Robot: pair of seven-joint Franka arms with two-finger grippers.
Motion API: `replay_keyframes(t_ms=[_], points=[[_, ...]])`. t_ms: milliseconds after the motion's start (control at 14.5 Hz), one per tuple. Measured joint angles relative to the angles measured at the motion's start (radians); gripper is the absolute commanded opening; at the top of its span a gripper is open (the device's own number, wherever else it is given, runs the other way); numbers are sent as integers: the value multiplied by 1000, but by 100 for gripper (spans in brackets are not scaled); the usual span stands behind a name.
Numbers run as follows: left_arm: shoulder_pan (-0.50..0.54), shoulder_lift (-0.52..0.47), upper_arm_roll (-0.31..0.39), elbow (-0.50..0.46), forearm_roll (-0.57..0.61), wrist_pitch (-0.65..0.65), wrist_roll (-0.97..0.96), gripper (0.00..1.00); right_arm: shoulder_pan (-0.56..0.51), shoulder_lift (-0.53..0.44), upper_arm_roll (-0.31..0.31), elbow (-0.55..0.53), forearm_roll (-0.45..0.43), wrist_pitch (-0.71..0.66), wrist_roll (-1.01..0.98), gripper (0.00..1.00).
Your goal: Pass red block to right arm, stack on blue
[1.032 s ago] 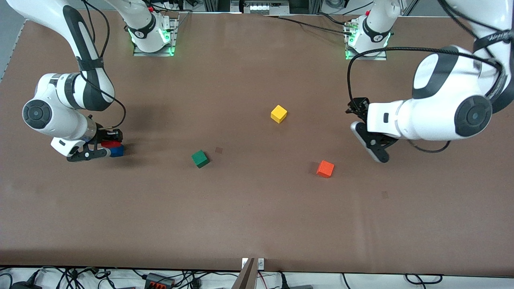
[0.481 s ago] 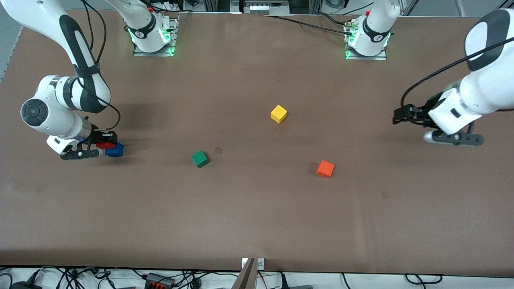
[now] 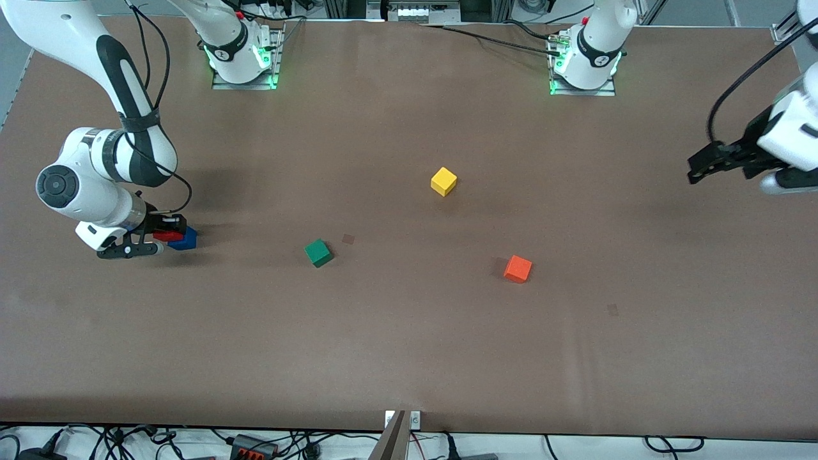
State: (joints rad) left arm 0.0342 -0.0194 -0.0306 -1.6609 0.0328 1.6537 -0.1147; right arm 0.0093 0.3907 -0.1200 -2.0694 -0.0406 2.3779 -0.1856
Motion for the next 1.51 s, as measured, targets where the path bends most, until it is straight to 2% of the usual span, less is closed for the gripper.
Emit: replay_keyframes(t_ms=[206,550,894,1444,1513], points=[[2,-3,-2,32,0,-54,6,100,0,8,0,8,0,0,0,0],[0,7,-26,32,0,-63,25,100,0,12,1,16,0,0,1,0],[0,7,-27,35,0,-85,30,100,0,12,4,17,38,-17,1,0],[-2,7,-31,39,0,-86,32,100,0,11,6,23,39,-40,1,0],[-2,7,-32,39,0,-86,32,100,0,11,6,23,39,-40,1,22]])
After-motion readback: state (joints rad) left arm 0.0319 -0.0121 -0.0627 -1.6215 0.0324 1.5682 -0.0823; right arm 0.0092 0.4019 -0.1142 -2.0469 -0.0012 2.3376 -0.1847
